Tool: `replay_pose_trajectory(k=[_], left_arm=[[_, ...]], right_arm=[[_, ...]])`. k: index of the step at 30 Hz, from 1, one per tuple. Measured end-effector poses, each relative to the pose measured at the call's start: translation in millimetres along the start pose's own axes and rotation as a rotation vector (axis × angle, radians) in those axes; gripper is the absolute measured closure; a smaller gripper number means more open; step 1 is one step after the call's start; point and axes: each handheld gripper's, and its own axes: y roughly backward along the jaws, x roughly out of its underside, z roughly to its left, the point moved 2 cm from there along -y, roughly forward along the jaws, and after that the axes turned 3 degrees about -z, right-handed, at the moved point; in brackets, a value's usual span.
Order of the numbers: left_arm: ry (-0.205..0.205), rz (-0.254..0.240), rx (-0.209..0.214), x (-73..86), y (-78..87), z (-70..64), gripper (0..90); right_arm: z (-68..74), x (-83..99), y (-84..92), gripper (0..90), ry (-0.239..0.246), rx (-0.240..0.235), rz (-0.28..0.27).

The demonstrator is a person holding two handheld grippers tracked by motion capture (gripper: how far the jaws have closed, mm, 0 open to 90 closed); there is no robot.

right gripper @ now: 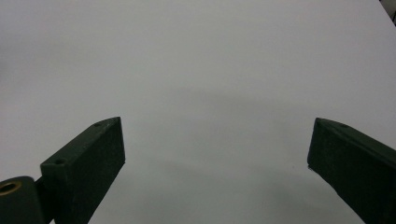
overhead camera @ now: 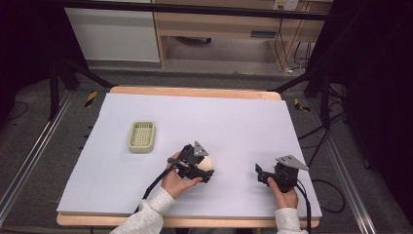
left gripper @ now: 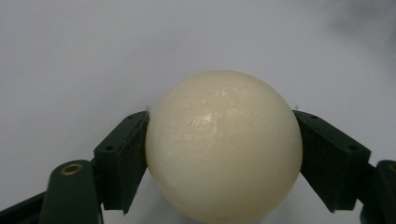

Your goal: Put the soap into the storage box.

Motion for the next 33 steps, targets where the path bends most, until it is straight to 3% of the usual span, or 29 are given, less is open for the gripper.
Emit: replay_pose_trajectory(k=[18,33], left_arm=[[0.024,-0.022,-0.045,7.7,40.7,27.7,22.4],[0.044,-0.027,-0.082,11.3,59.7,47.8,22.4]], right_arm=[[-0.4,0.0,-0.1,4.4,0.0,-0.003,0.001],[-0.3,0.0,-0.1,4.4,-0.005,-0.005,0.003]])
